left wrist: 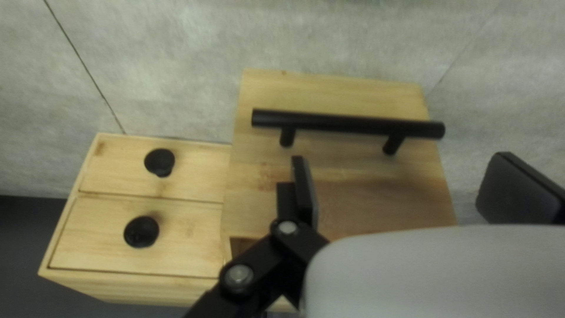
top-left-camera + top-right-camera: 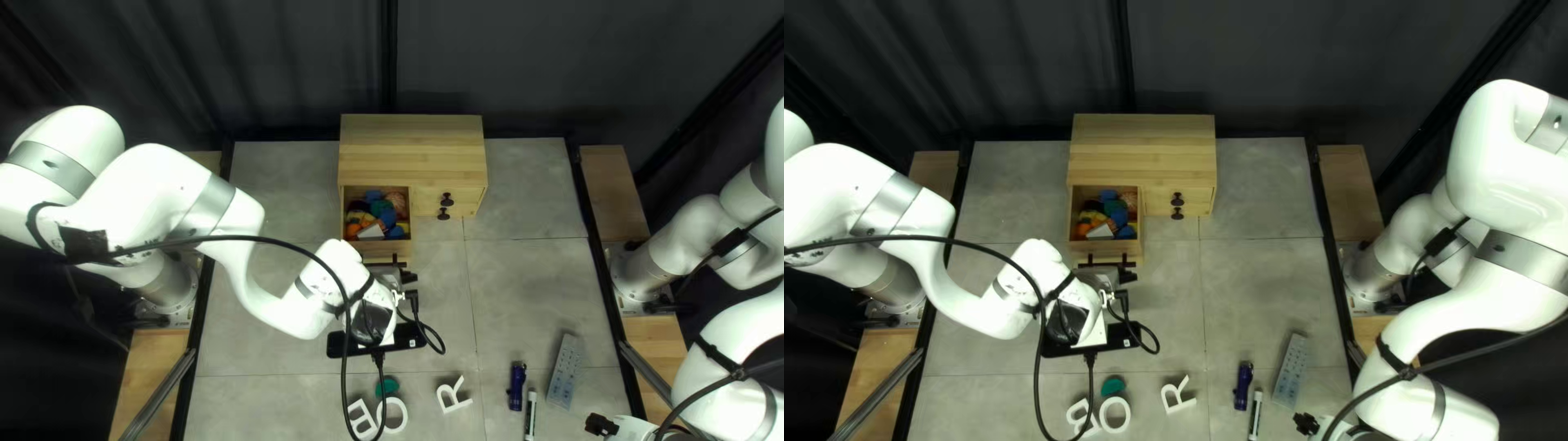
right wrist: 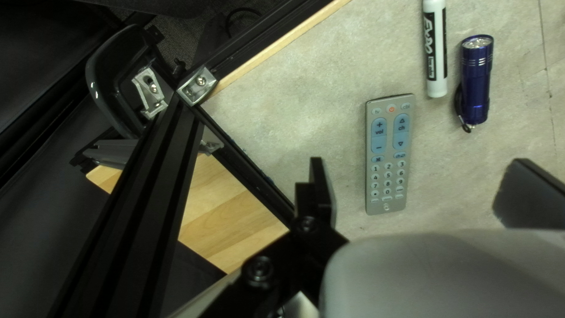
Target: Open drawers and place objects into drawer and close
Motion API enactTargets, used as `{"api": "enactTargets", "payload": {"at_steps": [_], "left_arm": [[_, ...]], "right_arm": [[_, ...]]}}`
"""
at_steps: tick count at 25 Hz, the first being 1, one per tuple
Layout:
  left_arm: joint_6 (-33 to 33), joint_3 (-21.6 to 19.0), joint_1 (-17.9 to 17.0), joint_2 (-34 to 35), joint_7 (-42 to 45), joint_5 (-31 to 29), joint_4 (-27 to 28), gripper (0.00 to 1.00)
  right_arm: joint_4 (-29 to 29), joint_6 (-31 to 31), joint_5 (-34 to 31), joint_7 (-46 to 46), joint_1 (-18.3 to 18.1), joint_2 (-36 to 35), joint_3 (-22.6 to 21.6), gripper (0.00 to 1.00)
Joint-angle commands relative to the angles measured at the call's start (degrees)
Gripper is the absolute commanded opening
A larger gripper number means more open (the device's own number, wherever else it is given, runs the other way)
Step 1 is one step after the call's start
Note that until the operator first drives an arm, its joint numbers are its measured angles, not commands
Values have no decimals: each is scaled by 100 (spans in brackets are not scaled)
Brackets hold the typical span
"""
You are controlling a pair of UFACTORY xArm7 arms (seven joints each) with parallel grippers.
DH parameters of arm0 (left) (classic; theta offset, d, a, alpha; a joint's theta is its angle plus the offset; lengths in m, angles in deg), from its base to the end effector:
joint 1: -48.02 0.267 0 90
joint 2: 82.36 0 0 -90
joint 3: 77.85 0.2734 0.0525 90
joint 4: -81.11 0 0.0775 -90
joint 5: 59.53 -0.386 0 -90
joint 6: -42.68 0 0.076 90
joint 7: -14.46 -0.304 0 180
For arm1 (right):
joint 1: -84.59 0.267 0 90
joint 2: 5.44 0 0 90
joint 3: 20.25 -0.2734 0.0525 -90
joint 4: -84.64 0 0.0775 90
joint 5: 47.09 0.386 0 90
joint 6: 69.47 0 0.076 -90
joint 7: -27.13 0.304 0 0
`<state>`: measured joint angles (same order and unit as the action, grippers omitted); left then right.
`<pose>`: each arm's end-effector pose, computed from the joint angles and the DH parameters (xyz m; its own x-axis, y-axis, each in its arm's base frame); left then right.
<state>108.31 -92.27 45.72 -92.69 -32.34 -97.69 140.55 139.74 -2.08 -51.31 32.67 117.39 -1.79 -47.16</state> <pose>0.4864 0.0045 0.0551 0.0923 -0.8333 -0.5450 -0.9957 -0.0755 -0.0532 0.2394 0.3626 0.0954 0.5606 0.8145 -0.1491 0.8281 -0.5505 0.1062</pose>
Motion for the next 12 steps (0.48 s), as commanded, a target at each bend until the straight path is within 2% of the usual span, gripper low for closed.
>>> {"api": "enactTargets", "payload": {"at_steps": [1, 12], "left_arm": [[-76, 8, -25, -71, 71, -159, -4, 100], [-160, 90, -56, -339, 250, -587, -36, 100]], "right_arm": [[0, 0, 0, 0, 0, 0, 0, 100], [0, 0, 0, 0, 0, 0, 0, 100]]}}
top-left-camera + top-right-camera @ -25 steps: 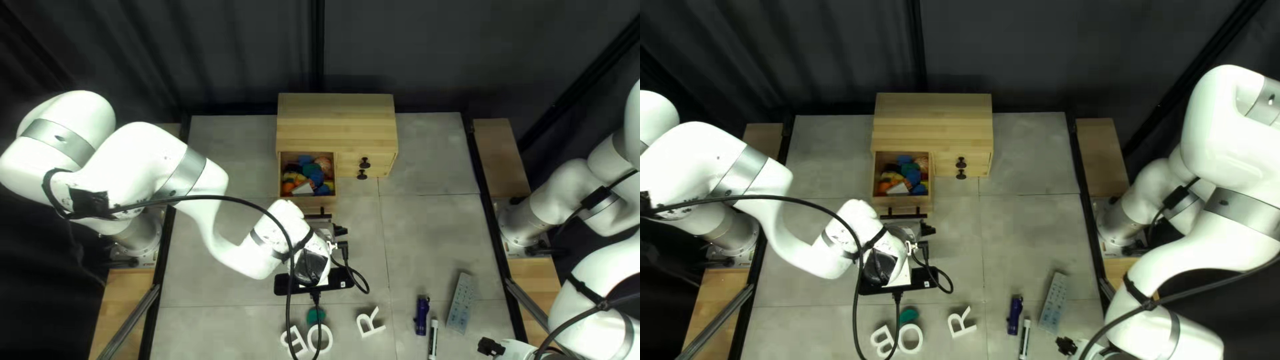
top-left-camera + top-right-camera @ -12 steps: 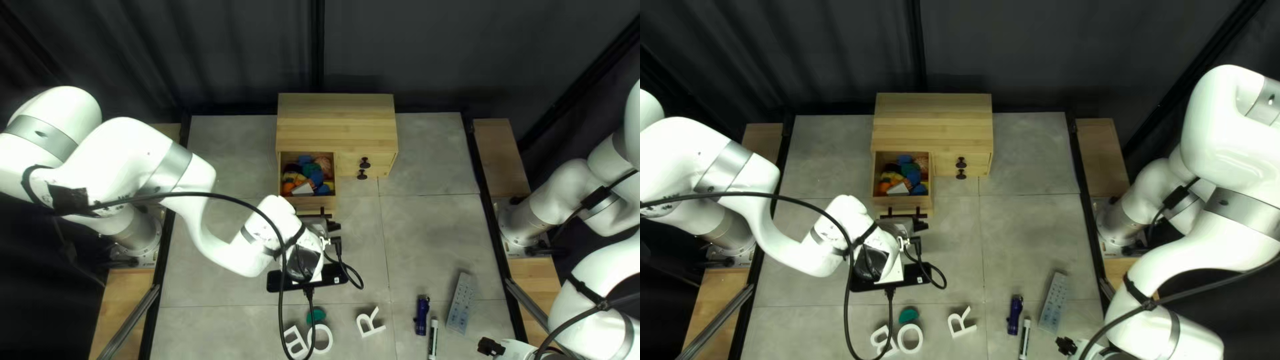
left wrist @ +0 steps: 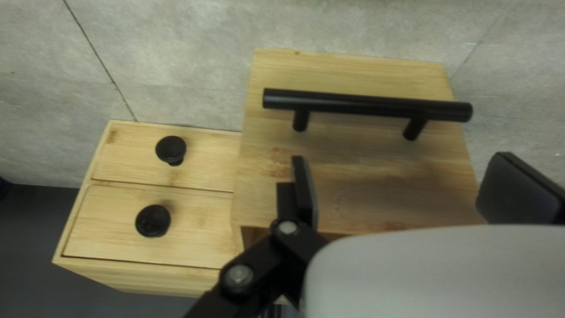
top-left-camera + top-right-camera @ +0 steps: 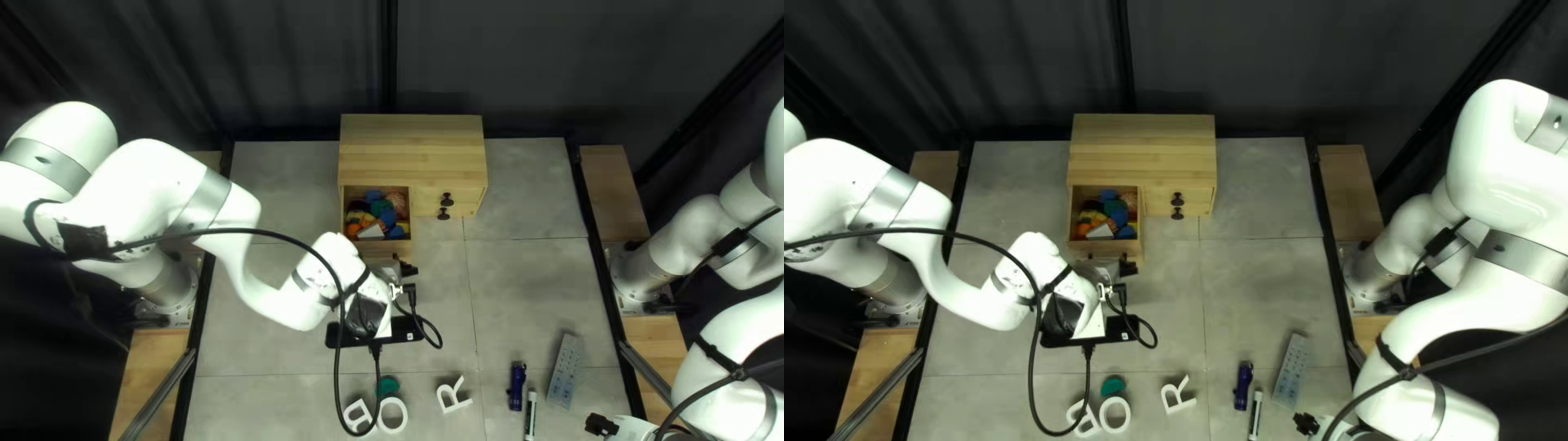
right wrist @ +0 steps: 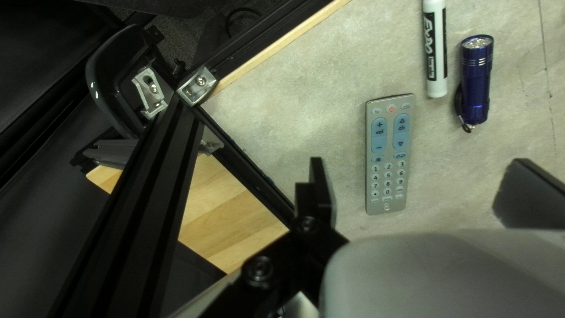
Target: Open drawers and place objects into drawer and close
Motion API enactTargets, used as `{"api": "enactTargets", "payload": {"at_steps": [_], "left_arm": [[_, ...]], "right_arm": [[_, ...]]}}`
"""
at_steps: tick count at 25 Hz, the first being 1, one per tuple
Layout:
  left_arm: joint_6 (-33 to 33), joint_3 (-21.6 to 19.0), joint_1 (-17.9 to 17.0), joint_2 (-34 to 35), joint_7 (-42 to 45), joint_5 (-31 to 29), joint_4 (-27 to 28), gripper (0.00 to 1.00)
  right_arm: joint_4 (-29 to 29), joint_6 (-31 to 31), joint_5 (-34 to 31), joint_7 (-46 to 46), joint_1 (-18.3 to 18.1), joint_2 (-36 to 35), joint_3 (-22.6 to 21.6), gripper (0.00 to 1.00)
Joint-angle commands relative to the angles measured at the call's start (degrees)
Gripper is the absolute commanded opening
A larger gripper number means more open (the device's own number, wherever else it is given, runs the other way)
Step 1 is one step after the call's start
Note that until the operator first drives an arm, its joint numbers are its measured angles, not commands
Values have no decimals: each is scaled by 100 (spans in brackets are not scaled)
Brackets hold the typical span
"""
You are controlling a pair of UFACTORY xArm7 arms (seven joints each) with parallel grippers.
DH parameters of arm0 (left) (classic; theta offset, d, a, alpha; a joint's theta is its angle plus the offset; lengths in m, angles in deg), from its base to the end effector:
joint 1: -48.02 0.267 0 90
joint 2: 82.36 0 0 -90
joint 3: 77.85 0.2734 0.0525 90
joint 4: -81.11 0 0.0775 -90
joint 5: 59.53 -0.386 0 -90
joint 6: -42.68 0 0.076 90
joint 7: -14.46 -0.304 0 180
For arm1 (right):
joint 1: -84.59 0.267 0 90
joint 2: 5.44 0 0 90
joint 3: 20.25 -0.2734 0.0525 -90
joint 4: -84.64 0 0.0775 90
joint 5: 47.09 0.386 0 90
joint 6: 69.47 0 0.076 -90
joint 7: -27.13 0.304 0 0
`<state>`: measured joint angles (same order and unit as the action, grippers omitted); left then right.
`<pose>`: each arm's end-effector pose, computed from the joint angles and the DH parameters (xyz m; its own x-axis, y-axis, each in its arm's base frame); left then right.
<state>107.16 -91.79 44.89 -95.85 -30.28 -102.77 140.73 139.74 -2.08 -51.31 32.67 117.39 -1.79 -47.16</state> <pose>0.4943 0.0113 0.0380 0.0571 -0.8071 -0.5877 -0.9979 -0.0279 -0.0587 0.2394 0.3626 0.0954 0.5606 0.8145 -0.1491 0.8281 -0.5505 0.1062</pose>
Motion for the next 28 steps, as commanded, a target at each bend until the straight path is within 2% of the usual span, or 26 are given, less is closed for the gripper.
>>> {"api": "enactTargets", "payload": {"at_steps": [1, 16, 28], "left_arm": [[-49, 51, 31, -28, 61, -95, -66, 100], [-63, 148, -30, -130, 536, -543, -187, 100], [-27, 170, -16, -48, 506, -608, -259, 100]], "right_arm": [[0, 0, 0, 0, 0, 0, 0, 100], [0, 0, 0, 0, 0, 0, 0, 100], [0, 0, 0, 0, 0, 0, 0, 100]]}}
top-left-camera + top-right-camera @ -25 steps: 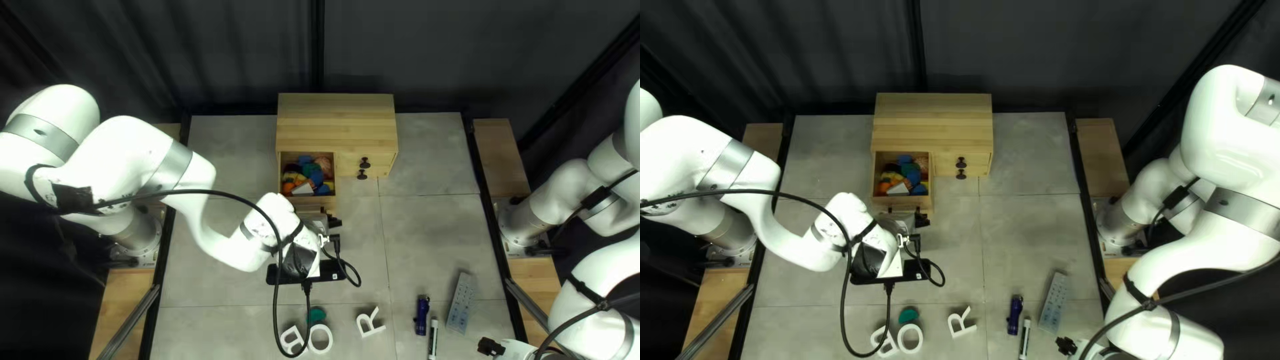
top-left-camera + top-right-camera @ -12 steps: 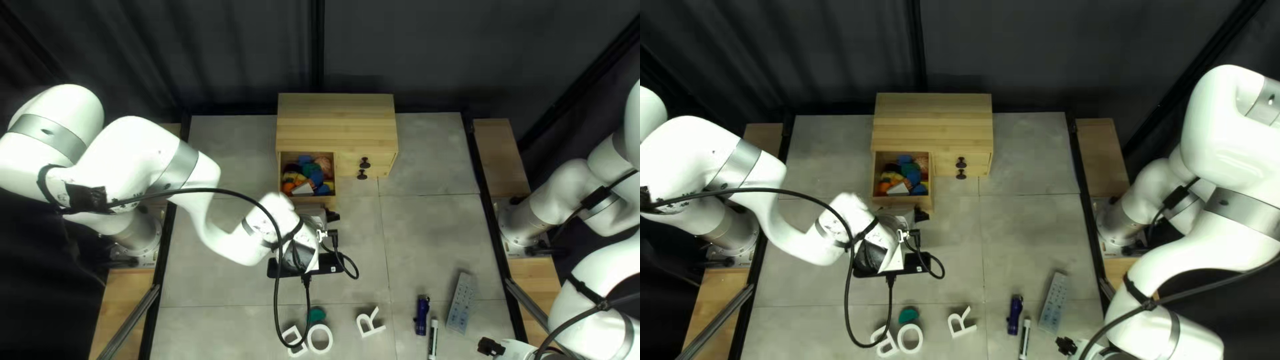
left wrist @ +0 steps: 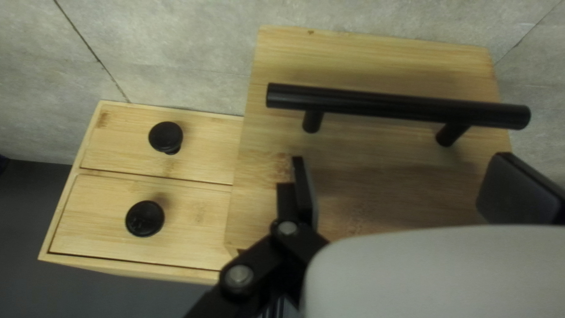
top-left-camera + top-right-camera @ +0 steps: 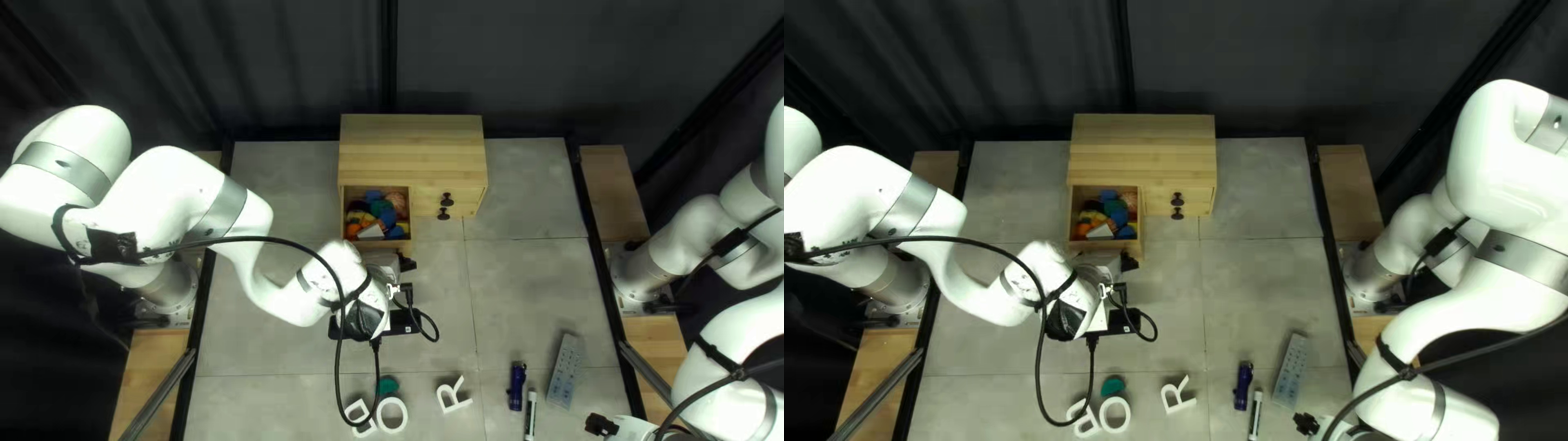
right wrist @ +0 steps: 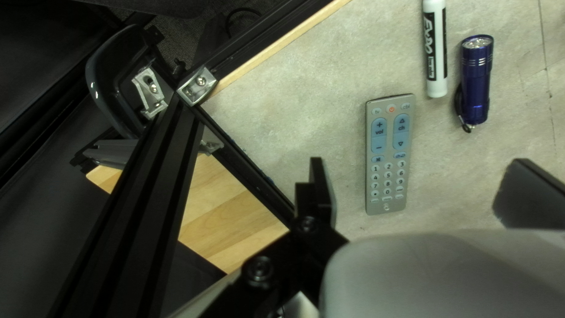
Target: Open drawers and place objects into drawer and close
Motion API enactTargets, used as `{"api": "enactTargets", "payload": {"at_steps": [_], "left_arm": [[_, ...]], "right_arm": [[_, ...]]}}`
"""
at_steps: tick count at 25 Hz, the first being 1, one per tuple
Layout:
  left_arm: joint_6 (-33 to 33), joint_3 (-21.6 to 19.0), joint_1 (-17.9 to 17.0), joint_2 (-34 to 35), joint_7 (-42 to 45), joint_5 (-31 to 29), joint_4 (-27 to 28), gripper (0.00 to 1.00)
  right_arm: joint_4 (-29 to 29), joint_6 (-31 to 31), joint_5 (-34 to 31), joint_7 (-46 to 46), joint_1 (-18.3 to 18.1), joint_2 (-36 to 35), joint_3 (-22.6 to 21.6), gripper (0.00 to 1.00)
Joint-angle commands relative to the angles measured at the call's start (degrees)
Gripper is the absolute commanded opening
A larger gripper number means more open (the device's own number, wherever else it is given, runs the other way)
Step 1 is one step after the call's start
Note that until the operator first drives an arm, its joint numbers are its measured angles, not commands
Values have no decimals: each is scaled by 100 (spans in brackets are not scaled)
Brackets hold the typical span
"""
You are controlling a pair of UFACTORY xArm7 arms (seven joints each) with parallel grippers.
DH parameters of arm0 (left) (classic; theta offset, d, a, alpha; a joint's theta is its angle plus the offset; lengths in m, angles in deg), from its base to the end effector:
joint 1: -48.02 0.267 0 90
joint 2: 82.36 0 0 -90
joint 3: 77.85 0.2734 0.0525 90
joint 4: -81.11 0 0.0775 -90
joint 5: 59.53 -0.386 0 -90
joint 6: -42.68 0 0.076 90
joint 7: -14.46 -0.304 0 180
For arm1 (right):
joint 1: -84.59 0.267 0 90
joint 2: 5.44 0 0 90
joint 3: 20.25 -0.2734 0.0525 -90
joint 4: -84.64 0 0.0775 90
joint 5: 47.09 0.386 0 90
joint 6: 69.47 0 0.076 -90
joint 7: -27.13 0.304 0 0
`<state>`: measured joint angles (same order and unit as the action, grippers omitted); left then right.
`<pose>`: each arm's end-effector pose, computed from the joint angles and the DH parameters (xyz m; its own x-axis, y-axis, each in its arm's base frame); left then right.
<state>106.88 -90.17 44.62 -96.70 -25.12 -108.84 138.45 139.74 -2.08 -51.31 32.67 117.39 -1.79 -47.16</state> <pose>0.4905 0.0418 0.0289 0.0869 -0.7550 -0.6499 -0.9951 -0.0354 -0.0920 0.2394 0.3626 0.0954 0.5606 0.8145 -0.1491 0.8281 -0.5505 0.1062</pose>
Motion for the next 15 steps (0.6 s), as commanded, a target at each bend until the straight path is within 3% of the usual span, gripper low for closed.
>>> {"api": "enactTargets", "payload": {"at_steps": [1, 15], "left_arm": [[0, 8, 13, 42, -9, 0, -39, 100], [-48, 27, 73, 259, -50, 52, -252, 100]], "right_arm": [[0, 0, 0, 0, 0, 0, 0, 100], [0, 0, 0, 0, 0, 0, 0, 100]]}}
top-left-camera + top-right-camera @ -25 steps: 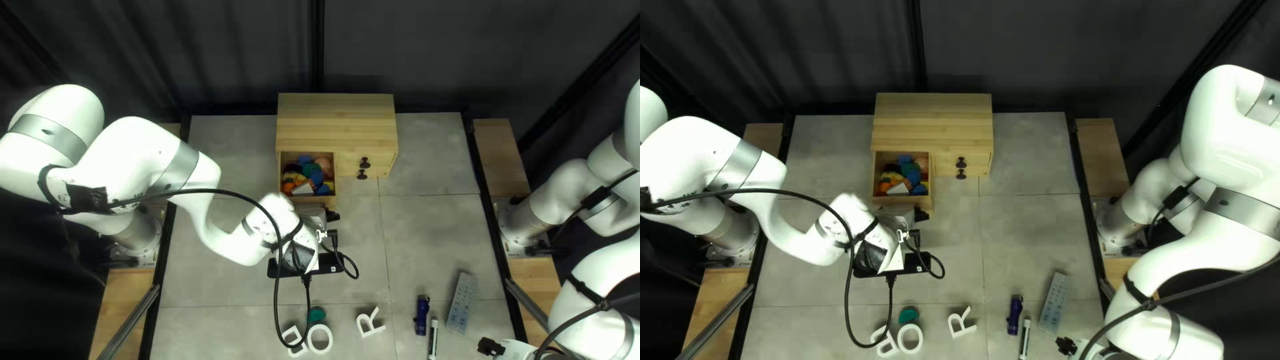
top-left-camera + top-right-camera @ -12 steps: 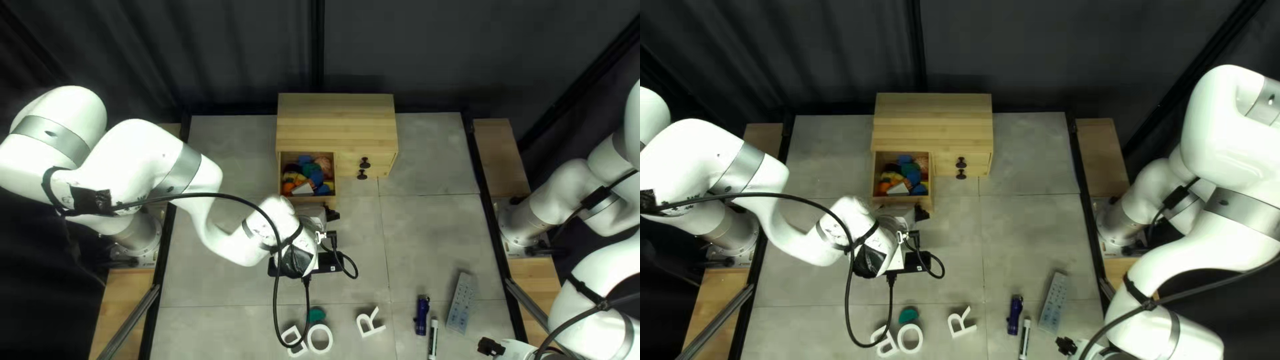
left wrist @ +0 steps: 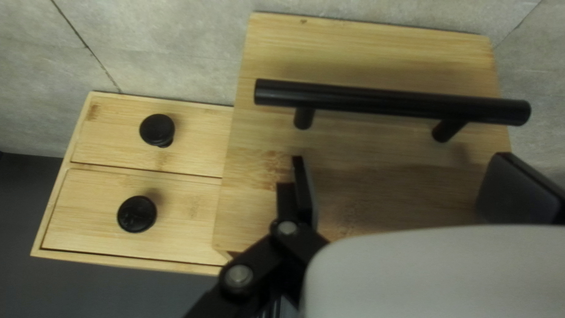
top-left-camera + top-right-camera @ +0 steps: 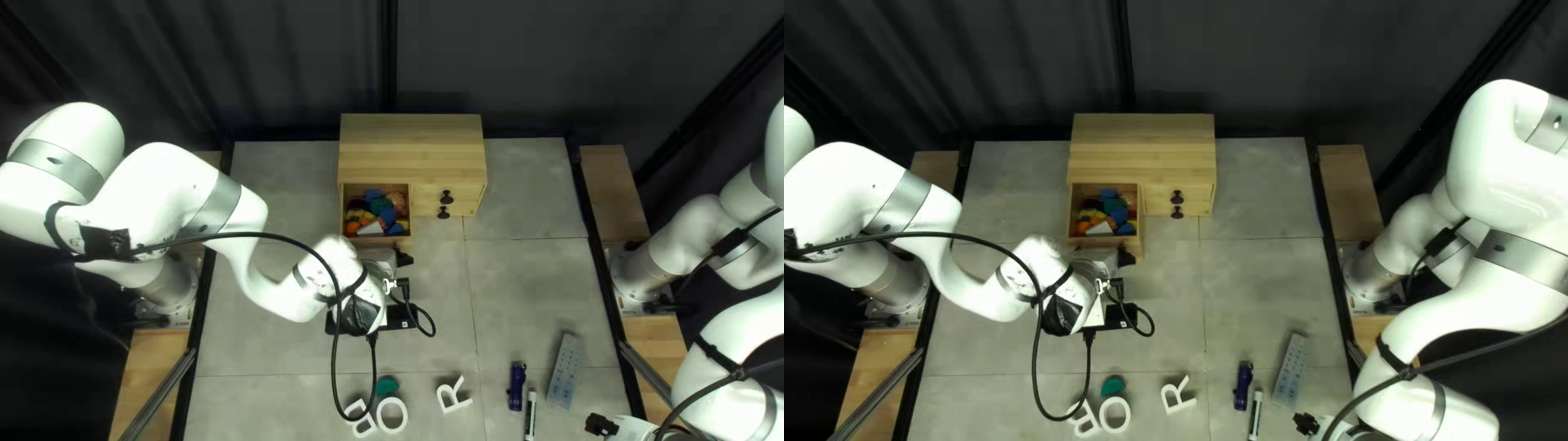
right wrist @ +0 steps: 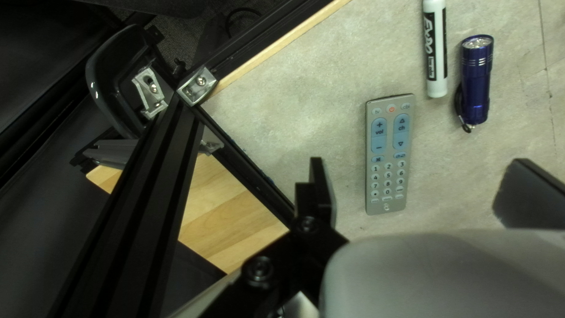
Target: Open drawers and place objects into drawer and close
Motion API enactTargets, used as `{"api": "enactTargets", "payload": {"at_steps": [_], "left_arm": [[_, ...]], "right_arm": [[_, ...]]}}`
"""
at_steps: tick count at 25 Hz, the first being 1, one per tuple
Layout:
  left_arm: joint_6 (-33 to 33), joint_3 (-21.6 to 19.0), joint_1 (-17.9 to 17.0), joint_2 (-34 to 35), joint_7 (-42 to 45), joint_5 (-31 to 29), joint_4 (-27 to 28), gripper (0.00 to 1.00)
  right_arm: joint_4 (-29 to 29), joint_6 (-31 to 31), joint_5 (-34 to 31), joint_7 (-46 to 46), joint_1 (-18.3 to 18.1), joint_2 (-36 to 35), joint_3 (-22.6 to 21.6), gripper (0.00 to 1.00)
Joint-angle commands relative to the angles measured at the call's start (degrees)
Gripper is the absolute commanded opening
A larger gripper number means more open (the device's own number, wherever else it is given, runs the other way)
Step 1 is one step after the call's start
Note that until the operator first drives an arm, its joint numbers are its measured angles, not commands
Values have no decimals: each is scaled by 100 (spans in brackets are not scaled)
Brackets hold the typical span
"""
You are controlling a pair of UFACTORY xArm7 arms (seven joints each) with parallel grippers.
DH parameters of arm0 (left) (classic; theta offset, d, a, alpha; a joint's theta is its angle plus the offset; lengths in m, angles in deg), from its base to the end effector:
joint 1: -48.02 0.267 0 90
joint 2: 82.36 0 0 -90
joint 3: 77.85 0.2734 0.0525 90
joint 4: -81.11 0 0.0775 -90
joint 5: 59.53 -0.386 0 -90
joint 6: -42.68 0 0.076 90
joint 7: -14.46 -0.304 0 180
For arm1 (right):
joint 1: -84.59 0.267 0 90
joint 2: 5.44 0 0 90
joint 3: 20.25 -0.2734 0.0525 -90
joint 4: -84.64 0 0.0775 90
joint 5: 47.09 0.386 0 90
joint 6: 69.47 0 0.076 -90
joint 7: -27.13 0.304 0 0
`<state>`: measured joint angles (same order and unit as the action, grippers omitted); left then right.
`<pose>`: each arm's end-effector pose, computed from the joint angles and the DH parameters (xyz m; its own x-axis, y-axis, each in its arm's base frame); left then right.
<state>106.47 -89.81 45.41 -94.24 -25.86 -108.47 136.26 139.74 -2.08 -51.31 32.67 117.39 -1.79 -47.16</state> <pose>0.4821 0.0530 0.0352 0.0941 -0.7540 -0.6501 -0.9948 -0.0448 -0.0919 0.2394 0.3626 0.0954 0.5606 0.8145 -0.1491 0.8281 -0.5505 0.1062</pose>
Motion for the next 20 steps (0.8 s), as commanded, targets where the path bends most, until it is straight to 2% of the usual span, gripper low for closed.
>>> {"api": "enactTargets", "payload": {"at_steps": [1, 7, 14, 20], "left_arm": [[-9, -12, -9, 15, 31, 21, -40, 100], [26, -14, 7, 120, -38, 88, -68, 100], [194, -59, -23, 53, -218, 269, 262, 100], [414, -178, -66, 307, -605, 707, 493, 100]], "right_arm": [[0, 0, 0, 0, 0, 0, 0, 100], [0, 0, 0, 0, 0, 0, 0, 100], [0, 0, 0, 0, 0, 0, 0, 100], [0, 0, 0, 0, 0, 0, 0, 100]]}}
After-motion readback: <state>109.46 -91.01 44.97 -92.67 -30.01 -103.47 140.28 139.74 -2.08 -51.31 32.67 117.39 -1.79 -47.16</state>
